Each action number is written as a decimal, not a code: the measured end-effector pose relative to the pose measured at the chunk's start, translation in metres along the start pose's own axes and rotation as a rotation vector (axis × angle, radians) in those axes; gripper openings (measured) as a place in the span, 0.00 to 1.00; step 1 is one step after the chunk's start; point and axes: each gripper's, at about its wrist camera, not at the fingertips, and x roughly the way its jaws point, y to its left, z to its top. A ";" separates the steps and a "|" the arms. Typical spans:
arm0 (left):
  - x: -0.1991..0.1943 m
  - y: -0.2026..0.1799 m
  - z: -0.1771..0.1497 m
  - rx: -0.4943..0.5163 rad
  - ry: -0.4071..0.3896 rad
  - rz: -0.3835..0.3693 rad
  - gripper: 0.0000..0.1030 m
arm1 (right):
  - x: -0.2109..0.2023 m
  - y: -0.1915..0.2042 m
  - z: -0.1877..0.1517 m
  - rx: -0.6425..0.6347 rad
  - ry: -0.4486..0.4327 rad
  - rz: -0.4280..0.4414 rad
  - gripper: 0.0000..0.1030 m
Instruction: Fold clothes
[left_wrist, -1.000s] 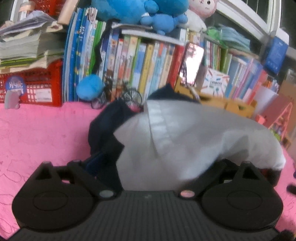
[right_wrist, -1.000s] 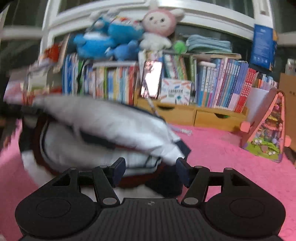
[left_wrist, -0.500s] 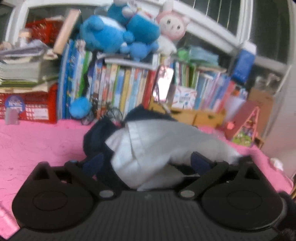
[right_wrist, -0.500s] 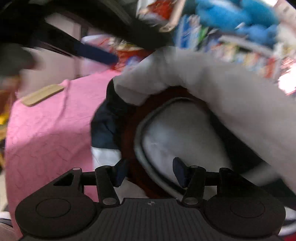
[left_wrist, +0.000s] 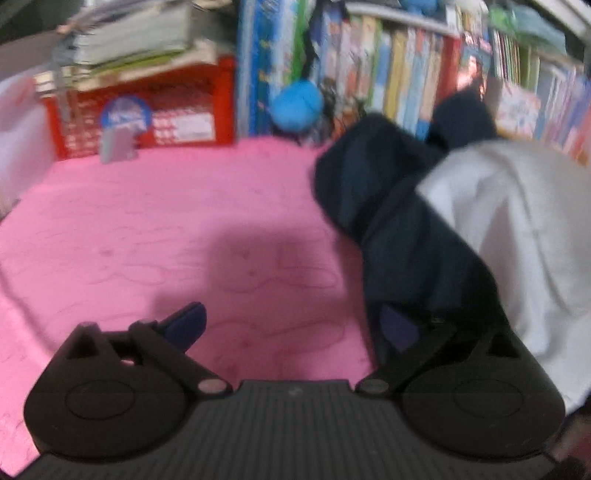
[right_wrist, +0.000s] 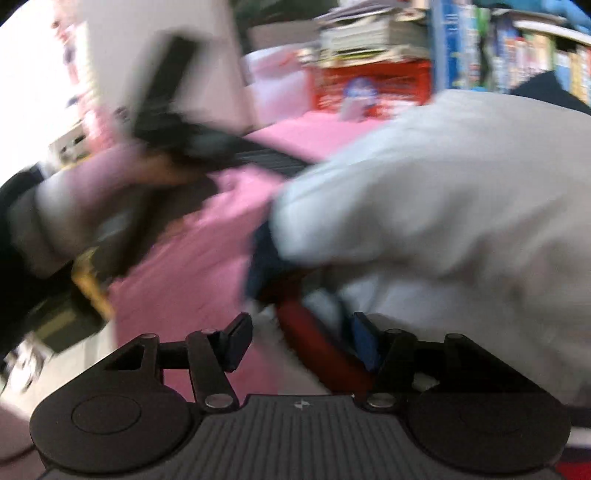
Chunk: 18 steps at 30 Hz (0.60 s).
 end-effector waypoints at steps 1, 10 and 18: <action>0.004 -0.002 -0.001 0.009 0.005 -0.003 0.99 | -0.005 0.011 -0.004 -0.035 0.013 0.014 0.62; 0.014 -0.003 -0.010 0.046 -0.005 -0.019 1.00 | -0.028 0.007 0.008 -0.012 -0.073 -0.104 0.66; 0.015 -0.004 -0.009 0.050 -0.025 -0.021 1.00 | -0.007 0.013 0.006 0.077 -0.037 0.051 0.73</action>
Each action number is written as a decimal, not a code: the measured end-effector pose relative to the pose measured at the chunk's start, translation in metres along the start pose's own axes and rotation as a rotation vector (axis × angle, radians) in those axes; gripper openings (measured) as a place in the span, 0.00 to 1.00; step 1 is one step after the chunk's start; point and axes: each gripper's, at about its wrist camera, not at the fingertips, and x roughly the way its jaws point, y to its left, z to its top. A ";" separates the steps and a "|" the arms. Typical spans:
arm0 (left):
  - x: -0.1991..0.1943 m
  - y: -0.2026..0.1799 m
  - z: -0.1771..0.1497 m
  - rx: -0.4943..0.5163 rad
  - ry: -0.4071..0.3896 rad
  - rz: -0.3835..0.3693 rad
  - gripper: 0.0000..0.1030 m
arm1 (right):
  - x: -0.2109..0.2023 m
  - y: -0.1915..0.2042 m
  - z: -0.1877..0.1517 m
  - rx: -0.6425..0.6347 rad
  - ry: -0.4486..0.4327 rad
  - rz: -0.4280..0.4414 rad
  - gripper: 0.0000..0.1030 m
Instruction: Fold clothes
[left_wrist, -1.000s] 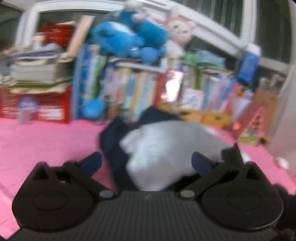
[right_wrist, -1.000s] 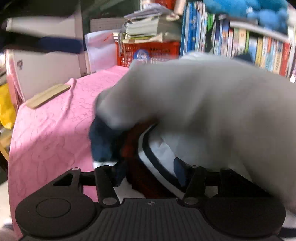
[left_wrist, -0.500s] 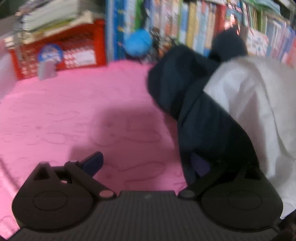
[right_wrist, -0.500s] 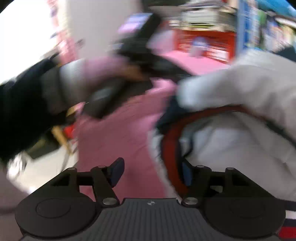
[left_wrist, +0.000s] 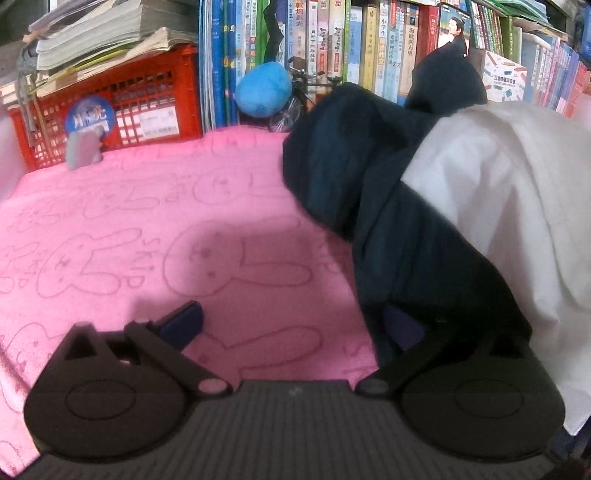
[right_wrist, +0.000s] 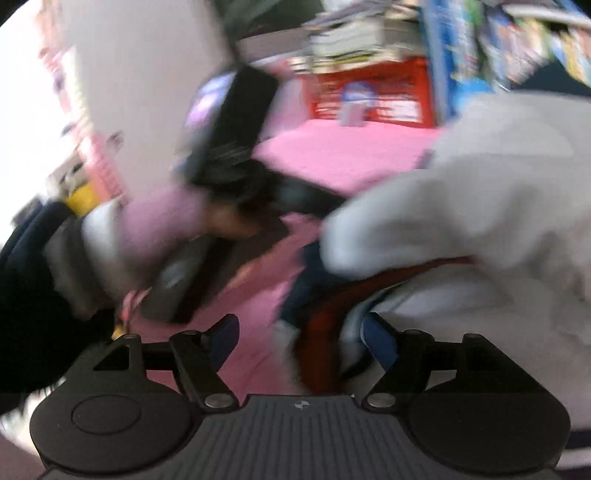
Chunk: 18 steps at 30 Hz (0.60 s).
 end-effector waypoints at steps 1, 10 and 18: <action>0.001 0.000 0.000 -0.001 -0.004 0.001 1.00 | -0.006 0.010 -0.006 -0.016 0.008 0.020 0.73; 0.001 0.001 -0.003 -0.007 -0.027 0.009 1.00 | -0.073 0.079 -0.028 -0.126 -0.083 0.255 0.74; 0.002 0.002 -0.006 -0.015 -0.048 0.014 1.00 | -0.040 0.016 -0.003 0.098 -0.113 -0.072 0.78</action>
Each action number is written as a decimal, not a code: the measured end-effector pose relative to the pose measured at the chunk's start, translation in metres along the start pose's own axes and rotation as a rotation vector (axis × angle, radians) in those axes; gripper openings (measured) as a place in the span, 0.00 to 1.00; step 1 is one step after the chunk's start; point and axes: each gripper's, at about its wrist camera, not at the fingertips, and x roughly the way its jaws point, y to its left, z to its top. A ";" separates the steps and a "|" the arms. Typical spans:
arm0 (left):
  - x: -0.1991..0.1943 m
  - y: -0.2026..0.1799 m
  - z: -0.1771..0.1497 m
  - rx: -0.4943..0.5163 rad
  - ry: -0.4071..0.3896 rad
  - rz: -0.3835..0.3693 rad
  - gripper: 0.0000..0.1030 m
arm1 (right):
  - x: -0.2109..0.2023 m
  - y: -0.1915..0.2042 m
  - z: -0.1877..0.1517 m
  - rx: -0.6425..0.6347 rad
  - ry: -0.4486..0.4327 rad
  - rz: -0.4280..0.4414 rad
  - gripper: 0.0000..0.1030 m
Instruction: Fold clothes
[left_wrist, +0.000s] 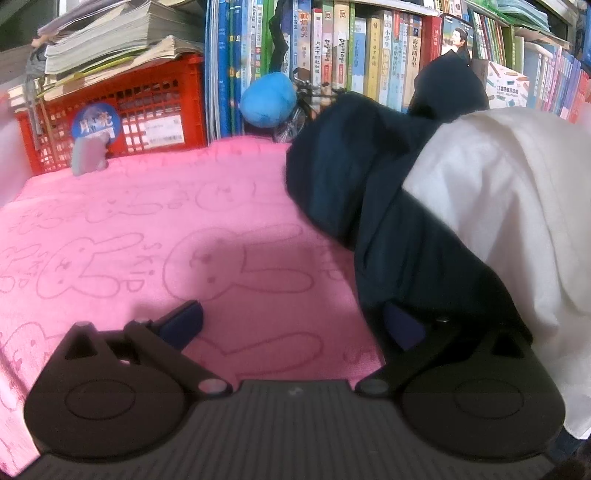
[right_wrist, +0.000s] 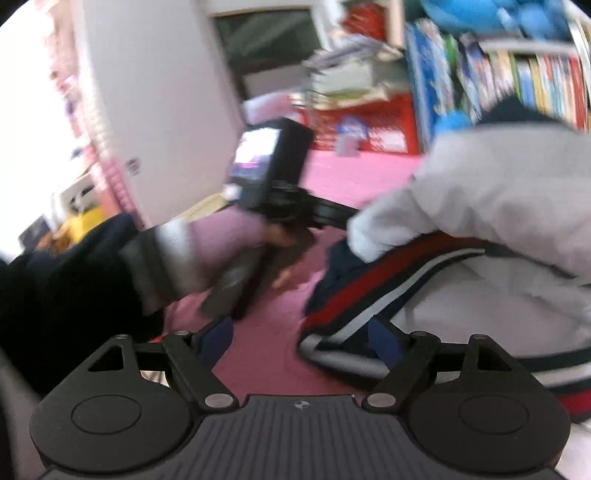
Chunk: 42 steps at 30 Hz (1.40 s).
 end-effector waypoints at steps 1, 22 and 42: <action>0.000 -0.001 0.000 -0.001 0.000 0.001 1.00 | 0.013 -0.003 0.003 0.022 0.008 -0.013 0.78; -0.082 -0.015 -0.006 0.071 -0.132 -0.019 0.95 | -0.047 0.004 -0.033 -0.185 -0.028 -0.618 0.82; -0.103 -0.108 -0.065 0.435 -0.079 -0.033 1.00 | -0.015 -0.014 -0.036 -0.167 -0.056 -0.721 0.85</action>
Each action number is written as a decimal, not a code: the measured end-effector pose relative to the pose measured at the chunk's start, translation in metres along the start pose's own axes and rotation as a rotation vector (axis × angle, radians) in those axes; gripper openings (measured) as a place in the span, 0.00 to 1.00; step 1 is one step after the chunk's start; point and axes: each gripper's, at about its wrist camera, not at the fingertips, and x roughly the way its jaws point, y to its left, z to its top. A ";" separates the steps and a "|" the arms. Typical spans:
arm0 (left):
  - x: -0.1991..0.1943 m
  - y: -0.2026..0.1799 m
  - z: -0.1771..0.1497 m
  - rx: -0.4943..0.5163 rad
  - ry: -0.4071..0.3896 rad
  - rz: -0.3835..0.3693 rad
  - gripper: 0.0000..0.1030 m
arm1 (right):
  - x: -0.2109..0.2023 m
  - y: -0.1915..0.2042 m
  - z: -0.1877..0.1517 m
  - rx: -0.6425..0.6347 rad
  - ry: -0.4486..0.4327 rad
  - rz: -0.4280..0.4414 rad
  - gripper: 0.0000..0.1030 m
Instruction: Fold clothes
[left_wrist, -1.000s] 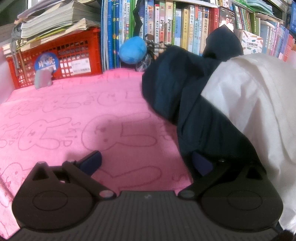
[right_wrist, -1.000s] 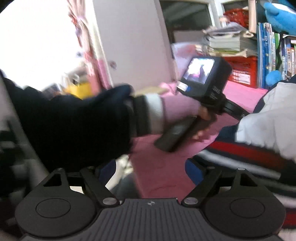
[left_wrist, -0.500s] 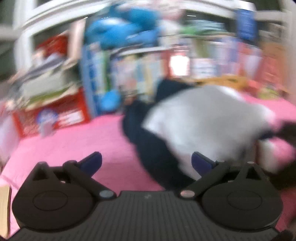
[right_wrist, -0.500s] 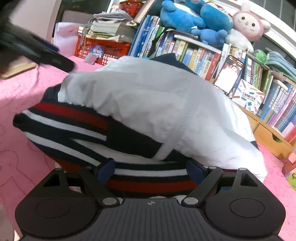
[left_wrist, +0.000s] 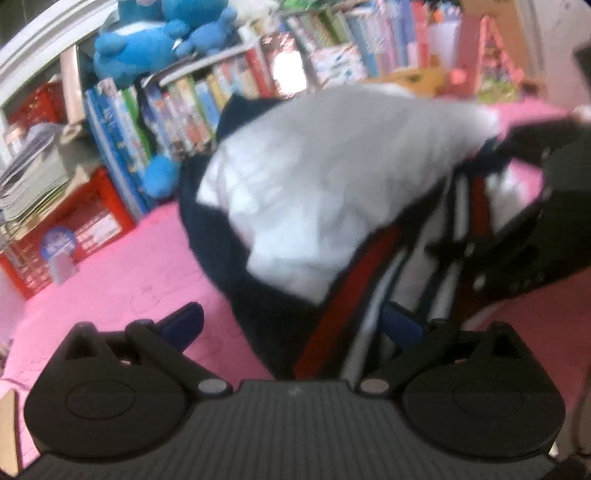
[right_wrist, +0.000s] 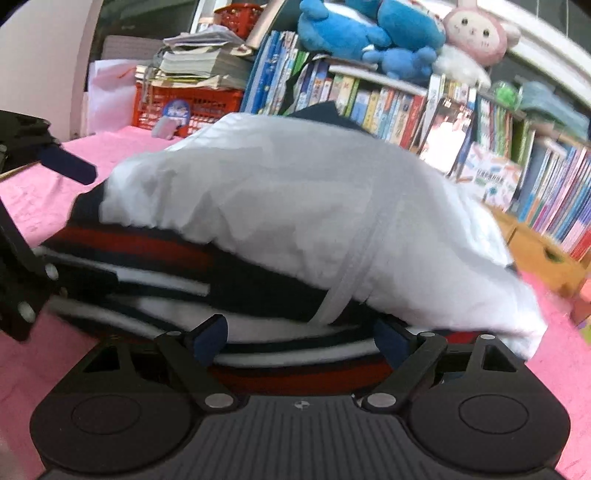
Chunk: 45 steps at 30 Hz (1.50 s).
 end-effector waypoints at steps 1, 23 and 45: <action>0.002 0.002 -0.003 -0.023 0.016 0.000 1.00 | 0.003 0.002 0.002 -0.016 -0.006 -0.017 0.85; 0.016 0.025 0.042 -0.162 -0.162 0.113 0.89 | -0.055 -0.040 0.000 0.060 -0.263 -0.317 0.93; -0.072 0.069 0.061 -0.287 -0.394 -0.027 0.92 | -0.047 -0.013 0.026 -0.080 -0.439 -0.522 0.96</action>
